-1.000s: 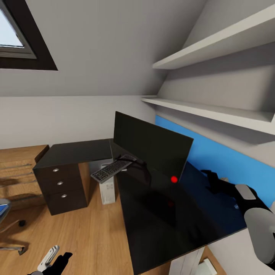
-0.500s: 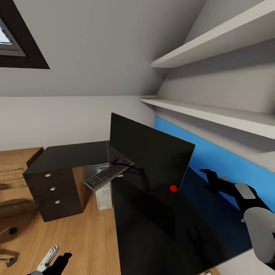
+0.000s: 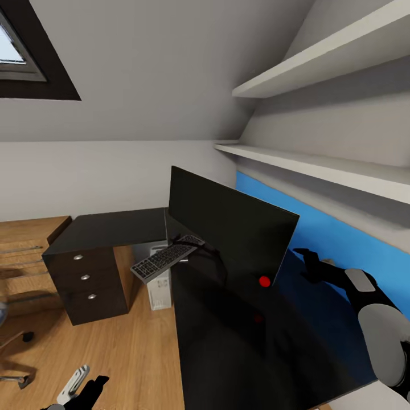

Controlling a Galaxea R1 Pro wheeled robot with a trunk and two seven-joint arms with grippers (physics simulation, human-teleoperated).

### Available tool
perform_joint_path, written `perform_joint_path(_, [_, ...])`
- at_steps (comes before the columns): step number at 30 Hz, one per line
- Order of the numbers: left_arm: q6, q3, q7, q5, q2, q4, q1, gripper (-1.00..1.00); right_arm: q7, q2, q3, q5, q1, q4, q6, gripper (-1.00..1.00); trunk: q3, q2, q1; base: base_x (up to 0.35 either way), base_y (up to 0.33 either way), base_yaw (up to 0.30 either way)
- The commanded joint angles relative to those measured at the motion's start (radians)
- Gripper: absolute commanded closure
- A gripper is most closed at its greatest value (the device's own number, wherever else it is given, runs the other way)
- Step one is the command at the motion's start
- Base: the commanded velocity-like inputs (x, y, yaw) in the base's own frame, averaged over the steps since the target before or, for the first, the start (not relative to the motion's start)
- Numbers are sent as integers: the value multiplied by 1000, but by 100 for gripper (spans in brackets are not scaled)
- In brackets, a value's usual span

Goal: In the bedroom, organize the workspace by keeping the computer under the desk, ensuring the monitor is on the desk, placing the keyboard on the desk next to the monitor, placing the mouse on the desk next to the keyboard, moving the folder from the swivel chair onto the desk next to the mouse, stacking the notebook on top of the folder with the pen on top of the notebook, and positioning the swivel chair next to the desk.

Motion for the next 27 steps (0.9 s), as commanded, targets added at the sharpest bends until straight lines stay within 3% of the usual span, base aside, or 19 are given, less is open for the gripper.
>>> perform_joint_path(1, [4,1,7,10,0,-2,-1,-100,5,0,-7,6,-1,-1,7,-100,-2,-1,0,1,0,103])
perform_joint_path(11, [4,-2,5,7,-1,-2,-1,-100,30,8,-6,7,-3,-10,85,-100,-9,-1,0,0,0,95])
perform_joint_path(24, [4,-7,7,4,-2,-2,-1,-100,54,6,3,9,3,-24,94,-100,-10,-1,0,0,0,10])
perform_joint_path(26, [4,-8,8,4,-2,-2,-1,-100,86,8,48,9,10,-45,94,-100,-10,-1,0,0,0,0])
perform_joint_path(27, [4,-8,8,4,-2,-2,-1,-100,107,9,92,9,13,-51,94,-100,-10,-1,0,0,0,0])
